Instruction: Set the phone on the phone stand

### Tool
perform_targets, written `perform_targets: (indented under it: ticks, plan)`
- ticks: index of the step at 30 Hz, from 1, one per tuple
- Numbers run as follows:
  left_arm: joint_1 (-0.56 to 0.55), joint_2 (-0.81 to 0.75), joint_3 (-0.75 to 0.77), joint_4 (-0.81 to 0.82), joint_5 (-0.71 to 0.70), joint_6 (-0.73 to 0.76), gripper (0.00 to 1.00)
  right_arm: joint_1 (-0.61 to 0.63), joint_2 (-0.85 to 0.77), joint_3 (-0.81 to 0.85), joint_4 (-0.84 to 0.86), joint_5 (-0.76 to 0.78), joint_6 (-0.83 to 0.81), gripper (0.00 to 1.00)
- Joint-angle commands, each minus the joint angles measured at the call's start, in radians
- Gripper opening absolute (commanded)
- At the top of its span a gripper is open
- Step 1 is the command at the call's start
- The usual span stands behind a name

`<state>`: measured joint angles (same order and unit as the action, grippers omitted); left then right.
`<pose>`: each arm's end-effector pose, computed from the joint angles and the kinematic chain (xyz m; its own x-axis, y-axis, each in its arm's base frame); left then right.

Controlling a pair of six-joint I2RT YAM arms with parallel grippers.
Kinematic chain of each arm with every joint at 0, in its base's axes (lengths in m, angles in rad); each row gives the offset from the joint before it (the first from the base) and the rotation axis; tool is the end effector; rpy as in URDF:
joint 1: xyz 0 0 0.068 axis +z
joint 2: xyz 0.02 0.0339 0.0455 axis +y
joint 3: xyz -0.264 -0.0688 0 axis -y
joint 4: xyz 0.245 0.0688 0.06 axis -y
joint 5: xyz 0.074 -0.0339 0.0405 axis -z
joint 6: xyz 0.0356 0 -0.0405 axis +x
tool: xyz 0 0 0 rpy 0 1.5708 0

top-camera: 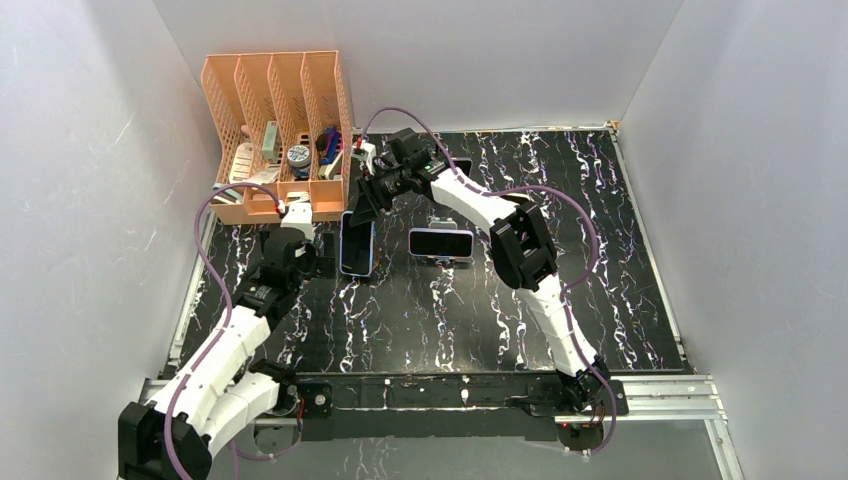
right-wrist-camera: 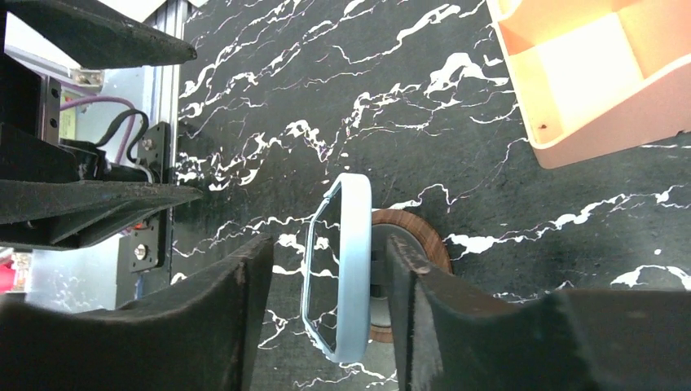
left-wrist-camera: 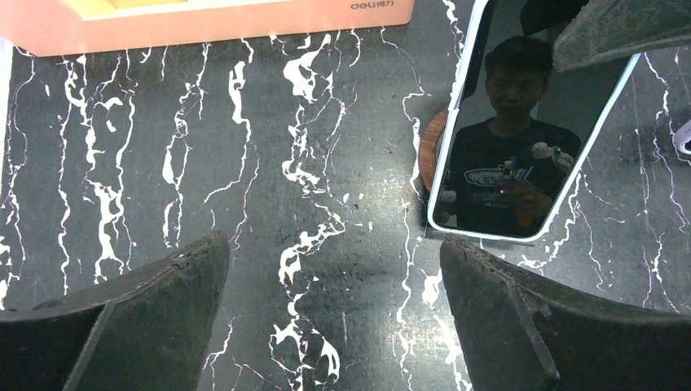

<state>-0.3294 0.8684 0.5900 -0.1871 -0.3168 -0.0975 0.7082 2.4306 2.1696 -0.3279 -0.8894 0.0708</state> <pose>0.1908 -0.0535 0.2570 -0.4270 0.0482 -0.9030 0.0024 0.9986 0.0522 0.4016 0.3803 0.2270 -0.4845 -0.3563 -0.7989 -0.8682 0.0837 0.4892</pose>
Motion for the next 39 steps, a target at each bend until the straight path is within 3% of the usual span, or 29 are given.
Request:
perform_targets:
  ticks: [1, 5, 10, 23, 39]
  plan:
    - [0.005, 0.008, 0.013, 0.001, -0.001, -0.007, 0.98, -0.005, 0.000, 0.049, -0.006, -0.029, -0.020, 0.67]
    - [0.006, 0.009, 0.013, 0.005, 0.004, -0.006, 0.98, -0.018, -0.029, 0.026, 0.007, 0.001, -0.020, 0.83]
    - [0.005, 0.011, 0.013, 0.008, 0.012, -0.005, 0.98, -0.044, -0.098, -0.063, 0.034, 0.101, -0.029, 0.89]
    - [0.005, 0.033, 0.017, 0.009, 0.033, -0.005, 0.98, -0.070, -0.326, -0.369, 0.163, 0.260, -0.033, 0.90]
    - [0.006, 0.080, 0.049, 0.044, 0.063, -0.001, 0.98, -0.100, -0.569, -0.557, 0.216, 0.290, -0.032, 0.91]
